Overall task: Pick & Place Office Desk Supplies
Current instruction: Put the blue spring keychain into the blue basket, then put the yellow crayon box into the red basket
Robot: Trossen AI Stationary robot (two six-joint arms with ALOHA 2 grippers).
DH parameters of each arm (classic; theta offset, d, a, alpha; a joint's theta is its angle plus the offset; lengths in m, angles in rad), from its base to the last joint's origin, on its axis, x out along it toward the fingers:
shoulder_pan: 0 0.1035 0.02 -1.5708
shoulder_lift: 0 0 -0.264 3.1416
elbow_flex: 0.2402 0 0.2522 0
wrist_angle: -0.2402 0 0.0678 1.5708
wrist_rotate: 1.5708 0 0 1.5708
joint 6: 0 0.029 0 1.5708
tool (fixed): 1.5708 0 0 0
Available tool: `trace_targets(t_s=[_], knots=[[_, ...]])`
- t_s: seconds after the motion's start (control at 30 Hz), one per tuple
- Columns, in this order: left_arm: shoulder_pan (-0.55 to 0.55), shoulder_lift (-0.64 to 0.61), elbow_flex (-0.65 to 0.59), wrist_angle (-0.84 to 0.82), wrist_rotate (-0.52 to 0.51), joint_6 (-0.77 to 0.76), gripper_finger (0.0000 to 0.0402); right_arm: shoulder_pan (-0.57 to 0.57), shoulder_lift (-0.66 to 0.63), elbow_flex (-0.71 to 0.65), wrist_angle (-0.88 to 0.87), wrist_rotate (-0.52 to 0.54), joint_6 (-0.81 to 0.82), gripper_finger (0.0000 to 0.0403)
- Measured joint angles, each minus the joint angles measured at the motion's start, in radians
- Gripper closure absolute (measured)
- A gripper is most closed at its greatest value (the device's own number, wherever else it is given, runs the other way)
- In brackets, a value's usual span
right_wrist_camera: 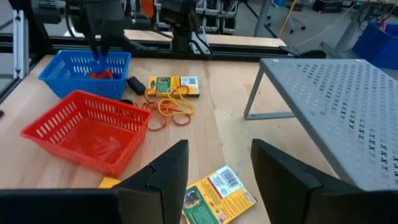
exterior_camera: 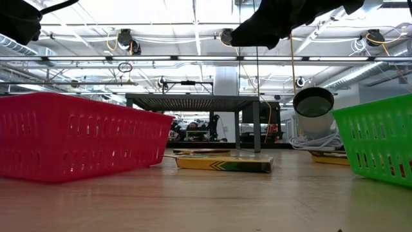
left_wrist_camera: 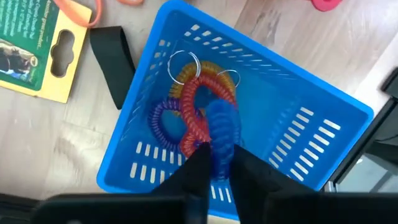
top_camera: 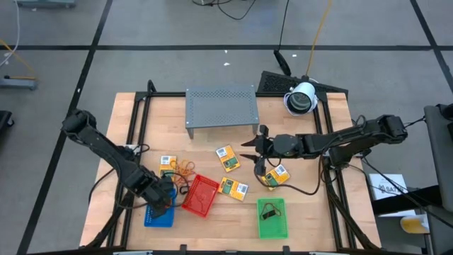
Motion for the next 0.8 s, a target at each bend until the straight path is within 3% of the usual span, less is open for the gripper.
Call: trace_targets(t_s=[0.37, 0.8], knots=[[0.003, 0.000, 0.000, -0.002, -0.005, 0.007, 0.0233, 0.000, -0.001, 0.000, -0.008, -0.059, 0.025, 0.0243], [0.048, -0.058, 0.000, 0.015, -0.030, 0.095, 0.0220, -0.001, -0.001, -0.065, 0.018, -0.050, 0.060, 0.0247]])
